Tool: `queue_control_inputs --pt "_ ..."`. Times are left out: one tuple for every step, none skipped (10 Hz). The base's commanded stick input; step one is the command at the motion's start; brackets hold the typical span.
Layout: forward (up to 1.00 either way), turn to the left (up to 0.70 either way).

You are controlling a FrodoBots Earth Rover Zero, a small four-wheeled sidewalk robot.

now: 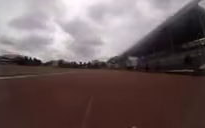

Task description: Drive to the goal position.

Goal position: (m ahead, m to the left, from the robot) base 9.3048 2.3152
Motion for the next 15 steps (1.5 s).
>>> queue_control_inputs --pt "0.70 -0.35" --pt "0.70 -0.30" --pt "0.70 -0.08" --pt "0.70 0.00" --pt "0.70 0.00" --pt "0.70 0.00" --pt "0.70 0.00" --pt "0.70 0.00" --pt "0.70 0.00" --pt "0.70 0.00" --pt "0.70 0.00" --pt "0.70 0.00" --pt "0.70 0.00" --pt "0.70 0.00" --pt "0.70 0.00"
